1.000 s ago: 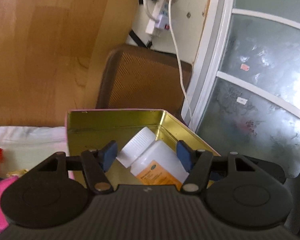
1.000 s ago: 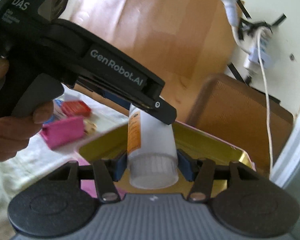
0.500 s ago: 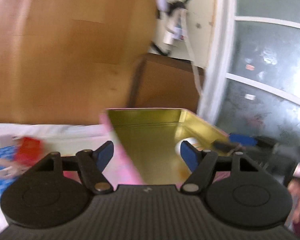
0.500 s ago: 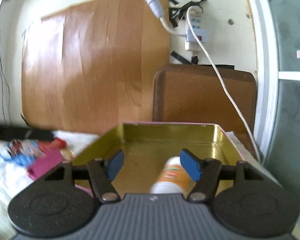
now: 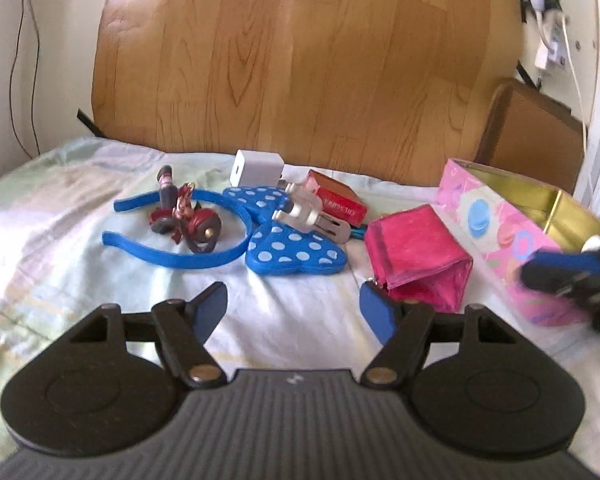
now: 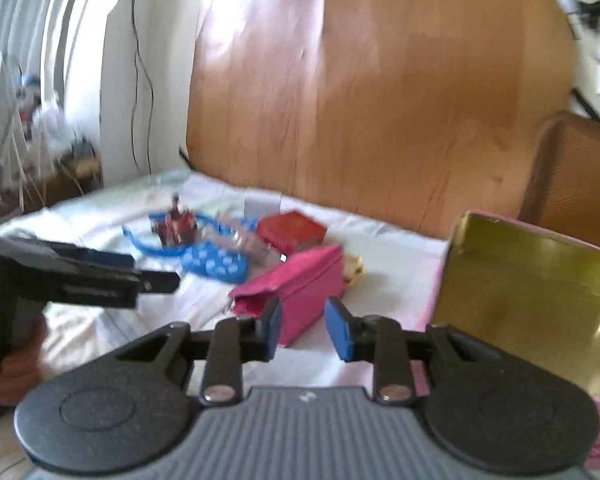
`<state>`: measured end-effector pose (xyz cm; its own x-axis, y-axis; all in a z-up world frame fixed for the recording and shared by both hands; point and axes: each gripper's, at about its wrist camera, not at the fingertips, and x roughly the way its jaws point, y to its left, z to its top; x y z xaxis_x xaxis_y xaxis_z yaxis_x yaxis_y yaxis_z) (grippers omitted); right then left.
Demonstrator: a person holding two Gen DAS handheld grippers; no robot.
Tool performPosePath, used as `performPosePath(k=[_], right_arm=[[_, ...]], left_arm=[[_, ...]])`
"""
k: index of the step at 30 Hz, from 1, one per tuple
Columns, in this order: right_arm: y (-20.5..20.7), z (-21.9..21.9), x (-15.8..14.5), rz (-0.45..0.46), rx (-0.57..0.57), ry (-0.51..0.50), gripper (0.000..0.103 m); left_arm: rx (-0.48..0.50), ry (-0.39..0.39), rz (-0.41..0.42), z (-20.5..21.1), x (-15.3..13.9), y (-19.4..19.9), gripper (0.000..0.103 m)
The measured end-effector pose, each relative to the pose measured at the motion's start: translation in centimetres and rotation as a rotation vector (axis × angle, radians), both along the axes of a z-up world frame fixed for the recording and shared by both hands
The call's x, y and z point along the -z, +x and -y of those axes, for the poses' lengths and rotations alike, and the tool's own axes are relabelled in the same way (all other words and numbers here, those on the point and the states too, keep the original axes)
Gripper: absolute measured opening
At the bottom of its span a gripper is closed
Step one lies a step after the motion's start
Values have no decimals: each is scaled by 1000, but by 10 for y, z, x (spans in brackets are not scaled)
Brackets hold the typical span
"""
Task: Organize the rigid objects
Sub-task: 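Move the right gripper to the pink pouch and grasp it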
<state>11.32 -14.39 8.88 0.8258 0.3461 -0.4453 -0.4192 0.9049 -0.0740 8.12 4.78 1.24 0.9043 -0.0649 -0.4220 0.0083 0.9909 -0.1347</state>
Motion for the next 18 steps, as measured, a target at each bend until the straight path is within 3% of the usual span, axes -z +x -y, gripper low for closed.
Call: performPosePath(k=[4, 8, 9, 13, 18], right_arm=[[19, -19, 10, -43, 19, -48, 27], [37, -26, 18, -104, 26, -33, 26], [40, -25, 20, -128, 32, -13, 13], [44, -6, 20, -235, 54, 171, 12], [10, 40, 17, -410, -47, 504, 11]], left_arm=[[11, -15, 33, 2, -3, 1, 75], [35, -12, 52, 8, -3, -2, 76], [38, -14, 55, 8, -2, -3, 76], [39, -52, 58, 2, 0, -3, 76], [39, -130, 55, -10, 1, -4, 76]])
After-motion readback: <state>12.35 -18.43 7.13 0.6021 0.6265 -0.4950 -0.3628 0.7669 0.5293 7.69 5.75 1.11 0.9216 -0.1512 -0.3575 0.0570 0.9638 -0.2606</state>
